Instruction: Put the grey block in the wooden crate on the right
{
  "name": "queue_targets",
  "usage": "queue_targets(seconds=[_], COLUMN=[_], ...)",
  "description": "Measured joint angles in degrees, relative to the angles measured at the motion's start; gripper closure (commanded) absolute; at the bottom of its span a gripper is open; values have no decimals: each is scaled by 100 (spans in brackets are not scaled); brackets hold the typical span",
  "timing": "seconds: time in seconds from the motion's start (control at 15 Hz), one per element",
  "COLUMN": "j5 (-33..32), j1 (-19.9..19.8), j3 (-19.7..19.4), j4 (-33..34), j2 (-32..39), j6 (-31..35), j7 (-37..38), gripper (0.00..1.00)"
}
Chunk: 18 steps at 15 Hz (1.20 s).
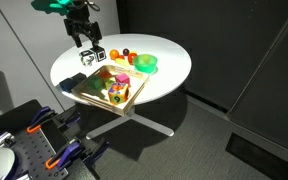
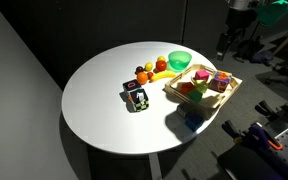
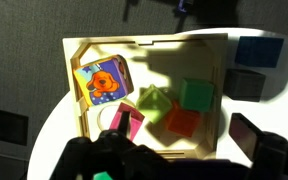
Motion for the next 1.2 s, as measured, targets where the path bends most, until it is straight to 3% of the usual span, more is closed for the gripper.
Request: queue_targets(seconds=[0.47, 1.2], j5=[-1, -18], j1=[0, 179], j3=[21, 458], j4=[-12, -81], j2=[17, 381], j6=[0, 56], j7=[0, 44], gripper=[0, 0])
